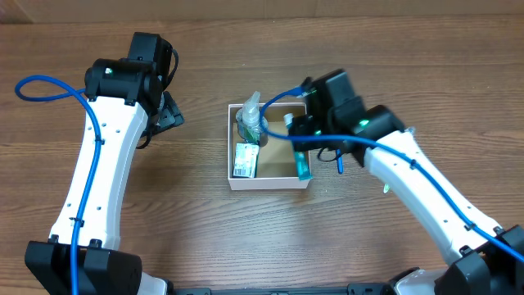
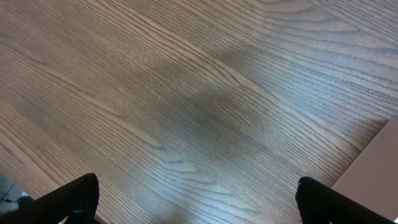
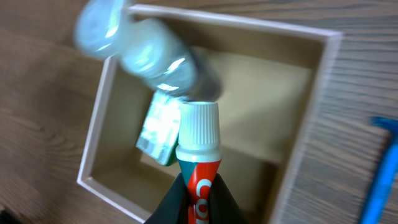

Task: Pack container
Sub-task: 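Carry the toothpaste with the right gripper into the box and release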

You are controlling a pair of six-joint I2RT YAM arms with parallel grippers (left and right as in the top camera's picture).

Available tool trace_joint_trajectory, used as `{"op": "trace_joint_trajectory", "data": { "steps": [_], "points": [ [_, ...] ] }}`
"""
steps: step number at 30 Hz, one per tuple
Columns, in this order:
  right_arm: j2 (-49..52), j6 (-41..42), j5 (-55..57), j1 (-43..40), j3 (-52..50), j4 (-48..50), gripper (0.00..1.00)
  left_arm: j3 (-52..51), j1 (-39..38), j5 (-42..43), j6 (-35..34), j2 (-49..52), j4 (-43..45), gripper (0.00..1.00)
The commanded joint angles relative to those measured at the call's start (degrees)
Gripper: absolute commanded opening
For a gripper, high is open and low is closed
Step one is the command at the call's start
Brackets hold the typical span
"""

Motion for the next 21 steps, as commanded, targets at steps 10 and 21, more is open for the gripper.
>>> {"op": "trace_joint_trajectory", "data": {
  "steps": [10, 21],
  "points": [
    [0.26, 4.96, 9.84, 5.05, 0.59, 6.86, 0.08, 1.27, 0.2, -0.72, 0.07, -0.85, 0.02, 1.0],
    [5.31, 4.87, 9.81, 5.05, 0.59, 9.2, 1.0, 1.27, 0.2, -0.74, 0.09, -0.85, 0.02, 1.0]
  ]
}}
